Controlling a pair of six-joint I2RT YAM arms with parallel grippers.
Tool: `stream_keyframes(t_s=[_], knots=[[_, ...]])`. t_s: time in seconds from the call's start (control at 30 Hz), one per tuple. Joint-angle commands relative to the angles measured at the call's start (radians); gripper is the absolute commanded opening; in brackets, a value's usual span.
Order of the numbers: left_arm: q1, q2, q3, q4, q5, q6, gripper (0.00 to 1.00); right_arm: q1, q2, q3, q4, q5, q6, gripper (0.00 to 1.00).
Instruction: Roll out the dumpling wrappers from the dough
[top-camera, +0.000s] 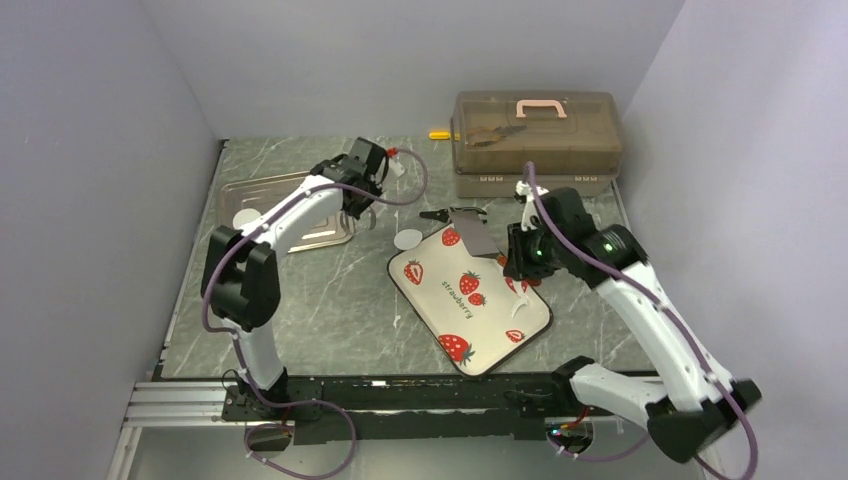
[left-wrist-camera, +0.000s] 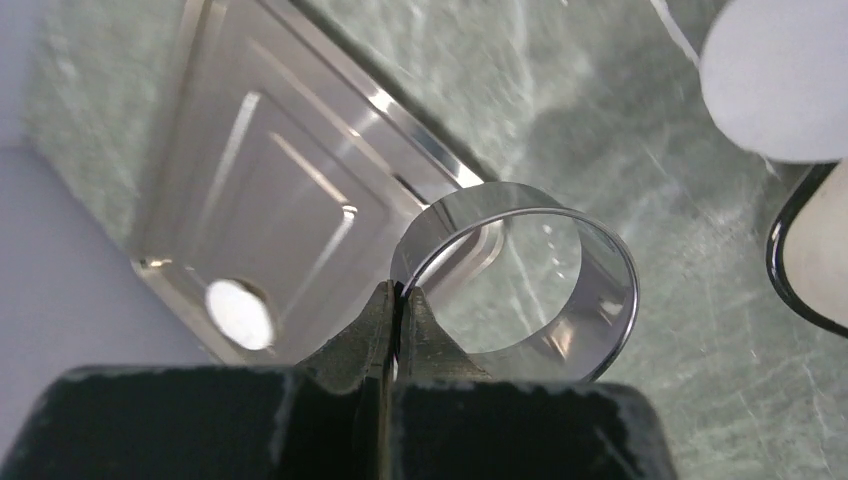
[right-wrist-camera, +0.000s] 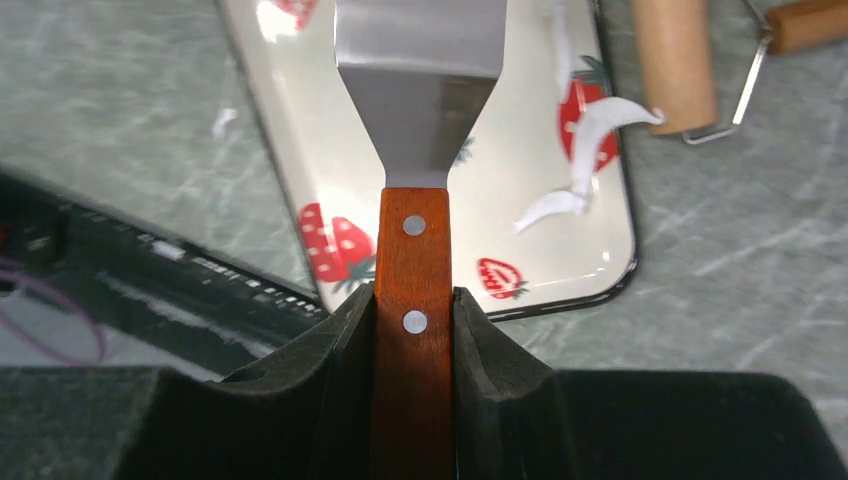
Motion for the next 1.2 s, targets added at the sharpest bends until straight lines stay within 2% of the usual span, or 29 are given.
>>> stream_keyframes(t_s=[0.0,0.23,0.3,0.4,0.5,0.67,0.73,0.8,0.97,1.07,1.17], knots=[[0.001,0.043,-0.063,0.024,0.061,-0.071,0.0,-0.005,0.126,0.064,0.03,0.184,-0.052,0.0],[0.019,0.131,-0.003,0.021,0.155,-0.134,0.0,-0.003,0.28,0.086,0.105,0.157,-0.126,0.0],[0.03,0.105,0.0,-0.001,0.197,-0.159,0.0,-0.004,0.272,0.082,0.097,0.161,-0.125,0.0],[0.025,-0.021,-0.077,0.043,0.277,-0.17,0.0,-0.01,0.254,0.05,0.106,0.148,-0.123,0.0],[-0.036,-0.136,-0.141,0.102,0.386,-0.148,0.0,-0.014,0.264,0.035,0.126,0.136,-0.109,0.0],[-0.172,-0.108,-0.179,0.103,0.531,-0.129,0.0,-0.026,0.296,0.057,0.175,0.104,-0.136,0.0],[-0.201,-0.09,-0.213,0.15,0.552,-0.123,0.0,-0.028,0.332,0.09,0.155,0.149,-0.164,0.0],[-0.221,-0.065,-0.226,0.186,0.556,-0.113,0.05,-0.027,0.352,0.099,0.172,0.151,-0.2,0.0],[-0.267,-0.025,-0.267,0.288,0.534,-0.089,0.08,-0.03,0.384,0.118,0.192,0.133,-0.252,0.0],[-0.291,-0.015,-0.276,0.311,0.544,-0.089,0.22,-0.03,0.391,0.124,0.202,0.114,-0.295,0.0],[-0.292,-0.017,-0.262,0.274,0.6,-0.061,0.49,-0.031,0.413,0.142,0.178,0.115,-0.333,0.0]])
